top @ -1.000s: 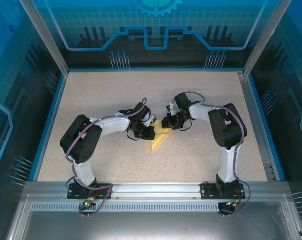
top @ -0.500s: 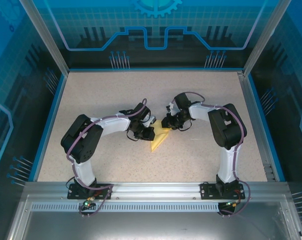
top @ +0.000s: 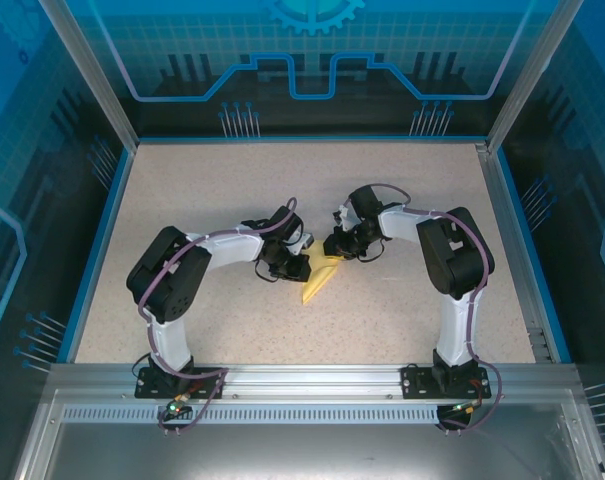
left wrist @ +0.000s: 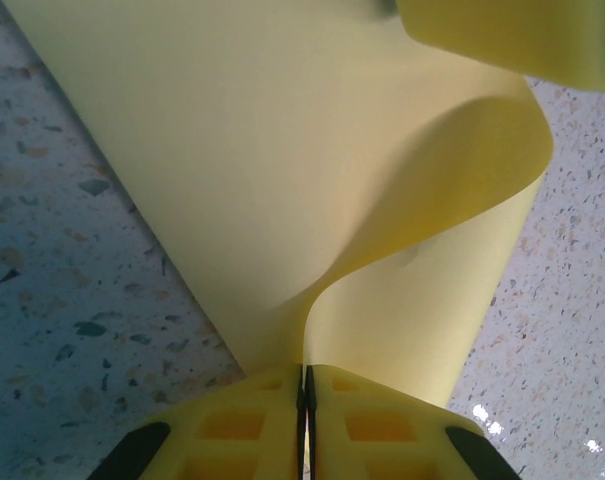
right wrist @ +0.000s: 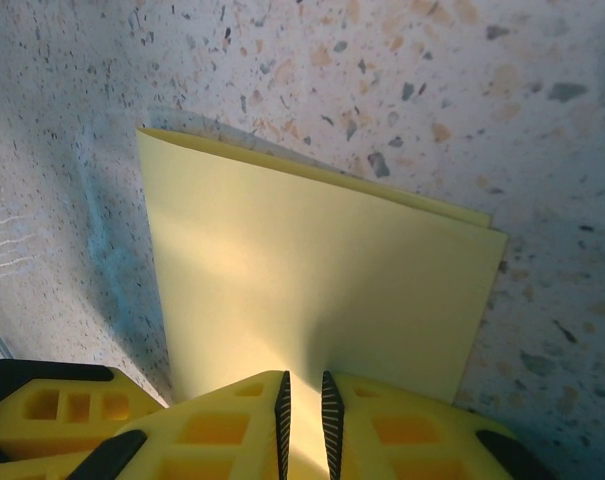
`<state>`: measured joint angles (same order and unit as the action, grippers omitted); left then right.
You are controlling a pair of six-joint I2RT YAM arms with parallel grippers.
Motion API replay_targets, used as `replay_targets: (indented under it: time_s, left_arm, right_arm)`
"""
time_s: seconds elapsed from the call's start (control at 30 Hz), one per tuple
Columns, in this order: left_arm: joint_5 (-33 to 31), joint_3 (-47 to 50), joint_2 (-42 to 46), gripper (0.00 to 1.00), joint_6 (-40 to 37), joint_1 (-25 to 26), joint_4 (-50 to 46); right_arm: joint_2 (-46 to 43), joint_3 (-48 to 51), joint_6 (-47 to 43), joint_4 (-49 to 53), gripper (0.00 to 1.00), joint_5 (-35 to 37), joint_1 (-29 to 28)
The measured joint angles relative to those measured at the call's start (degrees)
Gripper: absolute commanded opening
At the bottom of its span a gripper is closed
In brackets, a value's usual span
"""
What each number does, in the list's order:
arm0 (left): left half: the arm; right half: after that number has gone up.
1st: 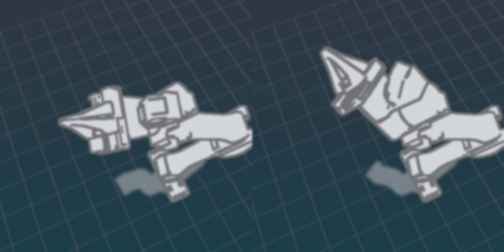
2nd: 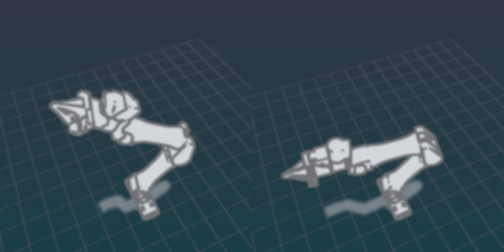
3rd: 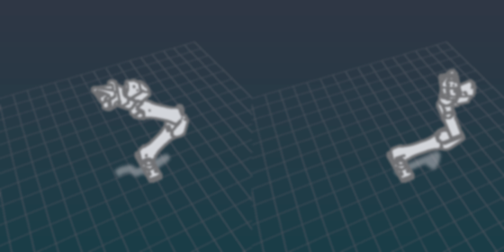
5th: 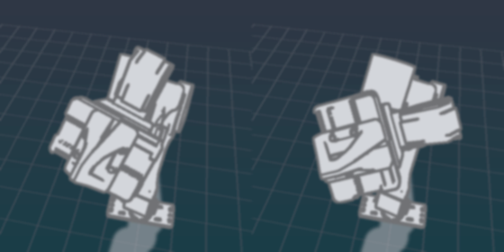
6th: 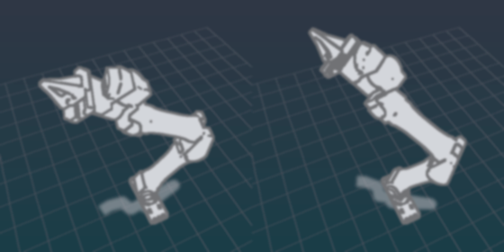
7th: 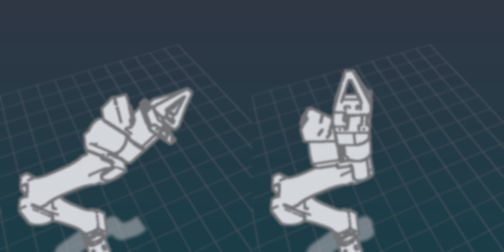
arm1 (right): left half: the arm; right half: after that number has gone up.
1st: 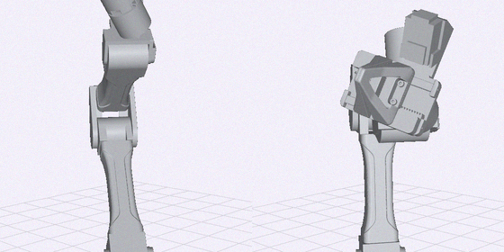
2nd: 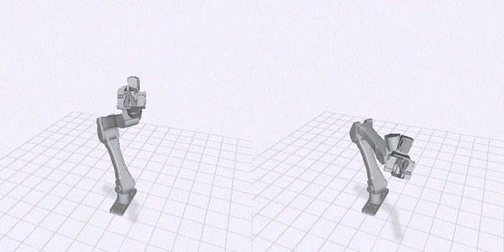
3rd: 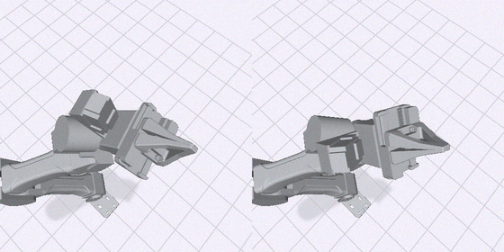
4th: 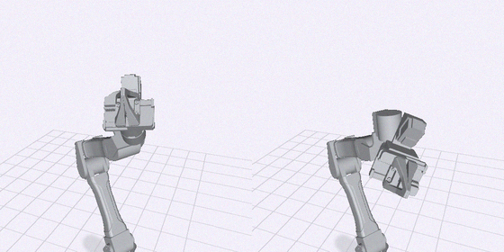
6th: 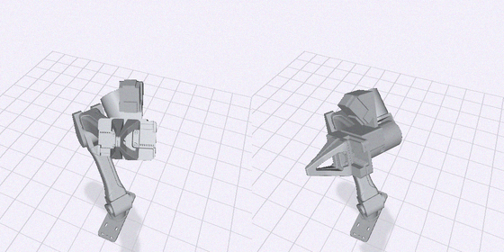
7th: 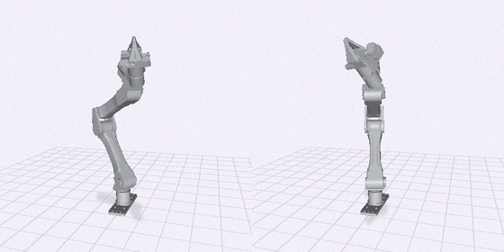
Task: Fold a paper plane with a square sheet of paper (pick it up from the middle)
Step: Third fold the triangle at the center of the table.
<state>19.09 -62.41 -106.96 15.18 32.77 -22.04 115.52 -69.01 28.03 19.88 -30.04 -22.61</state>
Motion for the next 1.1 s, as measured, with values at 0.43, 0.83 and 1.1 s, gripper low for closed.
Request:
replay_targets:
  time_s: [0.43, 0.83, 1.1]
  left_arm:
    - [-0.4, -0.1, -0.1, 0.12, -0.3, 0.0, 0.0]
    - [-0.1, 0.3, -0.7, 0.12, -0.2, 0.0, 1.4]
    - [0.3, 0.3, -0.8, 0.12, -0.2, 0.0, 1.6]
  right_arm:
    - [0.0, 0.0, 0.0, 0.0, 0.2, 0.0, 0.0]
    - [-0.5, 0.0, 0.4, 0.1, 0.24, -0.2, 0.0]
    - [-10.3, 2.9, 1.3, -0.3, 0.24, 1.5, 0.0]
